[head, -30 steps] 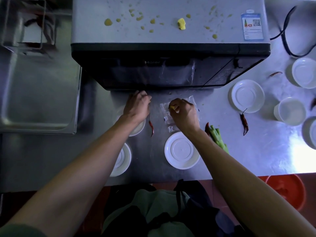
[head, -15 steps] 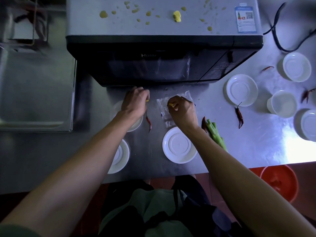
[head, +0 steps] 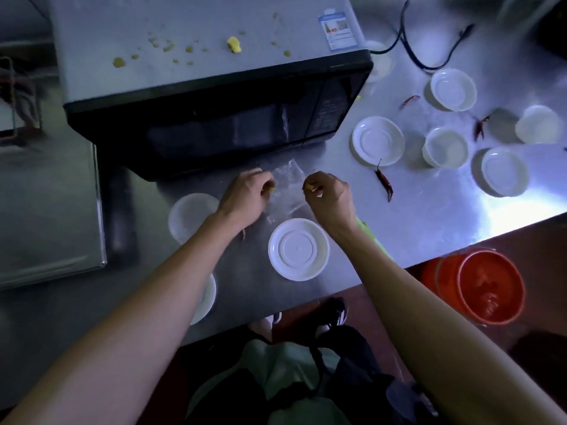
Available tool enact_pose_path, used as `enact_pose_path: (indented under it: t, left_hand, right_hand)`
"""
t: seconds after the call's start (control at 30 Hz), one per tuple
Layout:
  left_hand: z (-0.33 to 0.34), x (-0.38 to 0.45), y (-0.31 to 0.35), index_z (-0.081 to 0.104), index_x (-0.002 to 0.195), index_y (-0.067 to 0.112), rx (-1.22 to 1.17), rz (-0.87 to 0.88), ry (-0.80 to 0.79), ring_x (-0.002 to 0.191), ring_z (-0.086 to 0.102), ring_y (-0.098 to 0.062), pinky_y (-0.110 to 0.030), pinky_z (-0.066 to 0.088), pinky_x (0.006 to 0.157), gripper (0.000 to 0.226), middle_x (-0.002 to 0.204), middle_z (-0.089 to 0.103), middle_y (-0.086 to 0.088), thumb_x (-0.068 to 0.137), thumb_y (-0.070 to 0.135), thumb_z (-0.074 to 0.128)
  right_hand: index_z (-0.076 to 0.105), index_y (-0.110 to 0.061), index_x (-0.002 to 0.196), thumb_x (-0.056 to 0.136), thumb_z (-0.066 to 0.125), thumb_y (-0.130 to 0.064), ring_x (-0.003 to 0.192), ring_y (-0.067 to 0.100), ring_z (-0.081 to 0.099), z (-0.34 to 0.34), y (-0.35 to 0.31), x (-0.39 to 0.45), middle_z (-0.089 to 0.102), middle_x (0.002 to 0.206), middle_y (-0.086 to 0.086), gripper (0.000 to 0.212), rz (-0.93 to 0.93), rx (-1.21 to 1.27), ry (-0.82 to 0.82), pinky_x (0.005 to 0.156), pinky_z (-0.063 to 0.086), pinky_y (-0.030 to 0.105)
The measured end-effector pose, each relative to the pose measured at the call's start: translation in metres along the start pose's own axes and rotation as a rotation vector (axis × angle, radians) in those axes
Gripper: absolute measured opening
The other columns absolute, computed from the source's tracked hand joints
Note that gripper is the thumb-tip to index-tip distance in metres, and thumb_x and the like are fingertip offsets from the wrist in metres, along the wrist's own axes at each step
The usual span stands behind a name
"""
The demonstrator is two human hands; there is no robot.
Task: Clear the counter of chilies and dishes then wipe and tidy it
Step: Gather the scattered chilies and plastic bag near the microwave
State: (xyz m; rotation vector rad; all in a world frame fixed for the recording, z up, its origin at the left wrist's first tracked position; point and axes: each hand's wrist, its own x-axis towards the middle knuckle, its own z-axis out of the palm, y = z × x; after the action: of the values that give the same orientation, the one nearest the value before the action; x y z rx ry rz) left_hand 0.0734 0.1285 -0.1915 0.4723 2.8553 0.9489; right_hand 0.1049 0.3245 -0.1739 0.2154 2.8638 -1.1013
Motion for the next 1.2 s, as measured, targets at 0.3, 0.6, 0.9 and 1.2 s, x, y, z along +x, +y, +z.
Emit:
enact_pose_path:
  t: [0.3, 0.6, 0.9, 1.2]
  left_hand:
    - [0.055, 0.010, 0.101, 0.071, 0.092, 0.012, -0.005, 0.141, -0.094, 0.080, 0.063, -0.027, -0.034, 0.051, 0.071, 0.017, 0.085, 0.066, -0.005, 0.079, 0.001, 0.069]
    - [0.150, 0.003, 0.261, 0.072, 0.097, 0.014, 0.042, 0.213, -0.231, 0.090, 0.064, -0.029, -0.034, 0.048, 0.081, 0.014, 0.095, 0.068, -0.006, 0.083, 0.012, 0.071]
    - [0.244, 0.008, 0.413, 0.071, 0.097, 0.011, 0.068, 0.451, -0.392, 0.094, 0.063, -0.028, -0.034, 0.047, 0.085, 0.013, 0.096, 0.069, -0.008, 0.085, 0.012, 0.071]
    - [0.324, 0.005, 0.486, 0.071, 0.099, 0.016, 0.098, 0.612, -0.601, 0.095, 0.064, -0.026, -0.040, 0.050, 0.090, 0.013, 0.097, 0.068, -0.003, 0.085, 0.016, 0.071]
  right_hand:
    - [0.070, -0.013, 0.087, 0.084, 0.062, -0.009, 0.077, 0.023, 0.063, -0.081, 0.087, -0.043, 0.069, 0.088, 0.004, 0.010, 0.060, 0.070, 0.142, 0.073, 0.054, 0.043]
    - [0.070, -0.017, 0.086, 0.081, 0.065, -0.011, 0.076, 0.019, 0.063, -0.187, 0.224, -0.131, 0.071, 0.084, 0.000, 0.009, 0.180, 0.093, 0.250, 0.074, 0.052, 0.038]
    - [0.073, -0.017, 0.093, 0.083, 0.066, -0.012, 0.084, 0.022, 0.066, -0.286, 0.338, -0.215, 0.072, 0.092, 0.002, 0.013, 0.322, 0.065, 0.454, 0.079, 0.054, 0.038]
    - [0.073, -0.017, 0.101, 0.088, 0.068, -0.015, 0.090, 0.019, 0.066, -0.304, 0.415, -0.288, 0.072, 0.098, 0.001, 0.013, 0.566, 0.131, 0.541, 0.080, 0.056, 0.039]
